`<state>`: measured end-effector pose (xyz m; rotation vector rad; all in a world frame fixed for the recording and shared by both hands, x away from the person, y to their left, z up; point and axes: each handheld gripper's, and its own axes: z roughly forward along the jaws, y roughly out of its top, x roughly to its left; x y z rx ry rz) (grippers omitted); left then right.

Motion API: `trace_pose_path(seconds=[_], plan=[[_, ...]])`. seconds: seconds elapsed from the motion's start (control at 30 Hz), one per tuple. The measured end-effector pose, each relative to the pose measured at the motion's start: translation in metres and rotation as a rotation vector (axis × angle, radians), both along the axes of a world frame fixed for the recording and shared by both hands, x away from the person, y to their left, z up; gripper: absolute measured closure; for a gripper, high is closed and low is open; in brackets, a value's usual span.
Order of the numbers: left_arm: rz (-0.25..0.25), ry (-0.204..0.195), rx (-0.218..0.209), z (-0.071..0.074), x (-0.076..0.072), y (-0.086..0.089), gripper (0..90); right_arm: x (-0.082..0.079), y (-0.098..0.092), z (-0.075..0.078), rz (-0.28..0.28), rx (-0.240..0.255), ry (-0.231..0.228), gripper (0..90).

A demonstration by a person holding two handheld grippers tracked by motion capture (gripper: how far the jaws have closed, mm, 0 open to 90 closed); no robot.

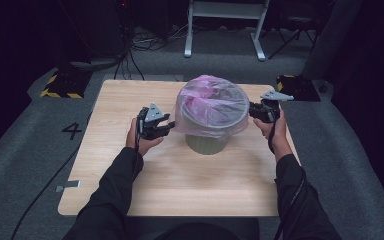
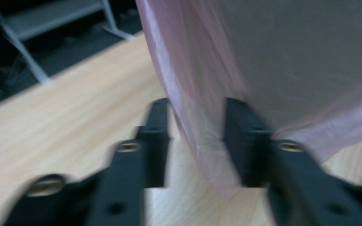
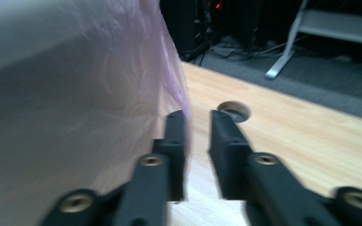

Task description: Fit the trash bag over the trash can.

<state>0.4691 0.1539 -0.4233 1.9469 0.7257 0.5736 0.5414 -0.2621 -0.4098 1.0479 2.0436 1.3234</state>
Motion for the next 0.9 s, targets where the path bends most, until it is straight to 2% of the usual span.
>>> trace_pose_path(seconds=[0.1, 0.13, 0.17, 0.2, 0.23, 0.27, 0.3, 0.33, 0.43, 0.47, 0.53, 0.57, 0.6, 0.63, 0.67, 0.7, 0.73, 0.77, 0.8, 0.83, 0.87, 0.9], plan=[[-0.013, -0.008, 0.002, 0.003, -0.007, 0.001, 36.4, -0.006, -0.007, 0.004, 0.013, -0.011, -0.022, 64.9], [-0.035, -0.011, 0.009, 0.004, -0.015, 0.001, 33.9, -0.014, -0.011, 0.007, 0.046, -0.035, -0.027, 56.9], [-0.035, -0.011, 0.009, 0.004, -0.015, 0.001, 30.9, -0.014, -0.011, 0.007, 0.046, -0.035, -0.027, 56.9], [-0.052, -0.021, 0.023, 0.004, -0.024, -0.001, 28.8, -0.021, -0.015, 0.008, 0.053, -0.084, -0.034, 48.1], [-0.052, -0.021, 0.023, 0.004, -0.024, -0.001, 26.9, -0.021, -0.015, 0.008, 0.053, -0.084, -0.034, 48.1], [-0.07, -0.021, 0.03, 0.005, -0.027, -0.002, 24.7, -0.03, -0.018, 0.009, 0.086, -0.109, -0.046, 40.9], [-0.084, -0.025, 0.033, 0.005, -0.031, -0.004, 24.7, -0.03, -0.018, 0.009, 0.086, -0.109, -0.046, 40.9], [-0.093, -0.034, 0.039, 0.006, -0.035, -0.007, 23.1, -0.035, -0.018, 0.008, 0.101, -0.122, -0.053, 37.2], [-0.132, -0.046, 0.052, 0.008, -0.044, -0.016, 21.3, -0.05, -0.016, 0.005, 0.145, -0.176, -0.069, 28.7], [-0.135, -0.054, 0.059, 0.008, -0.045, -0.019, 21.2, -0.06, -0.014, 0.002, 0.186, -0.189, -0.079, 25.8], [-0.136, -0.063, 0.075, 0.009, -0.047, -0.025, 21.2, -0.065, -0.013, 0.001, 0.204, -0.192, -0.086, 24.4], [-0.127, -0.078, 0.079, 0.01, -0.048, -0.028, 22.1, -0.069, -0.011, 0.0, 0.217, -0.195, -0.096, 23.6], [-0.116, -0.089, 0.095, 0.01, -0.047, -0.032, 28.4, -0.076, -0.007, -0.003, 0.24, -0.198, -0.105, 22.5], [-0.116, -0.089, 0.095, 0.01, -0.047, -0.032, 31.3, -0.076, -0.007, -0.003, 0.24, -0.198, -0.105, 22.5], [-0.102, -0.098, 0.11, 0.01, -0.047, -0.034, 31.3, -0.079, -0.004, -0.004, 0.246, -0.203, -0.109, 22.4], [-0.092, -0.107, 0.115, 0.009, -0.045, -0.035, 40.6, -0.083, 0.001, -0.005, 0.269, -0.214, -0.127, 22.5], [-0.092, -0.107, 0.115, 0.009, -0.045, -0.035, 44.3, -0.083, 0.001, -0.005, 0.269, -0.214, -0.127, 22.5], [-0.084, -0.113, 0.117, 0.009, -0.044, -0.036, 44.3, -0.085, 0.004, -0.005, 0.264, -0.222, -0.142, 23.8], [-0.076, -0.119, 0.122, 0.009, -0.043, -0.036, 54.2, -0.086, 0.008, -0.003, 0.238, -0.235, -0.162, 30.9], [-0.071, -0.121, 0.127, 0.009, -0.042, -0.036, 54.2, -0.086, 0.008, -0.003, 0.238, -0.235, -0.162, 30.9], [-0.074, -0.115, 0.122, 0.009, -0.041, -0.036, 58.7, -0.087, 0.009, -0.002, 0.233, -0.23, -0.169, 36.0], [-0.082, -0.112, 0.127, 0.008, -0.039, -0.035, 66.6, -0.086, 0.01, -0.001, 0.211, -0.245, -0.192, 47.6]])
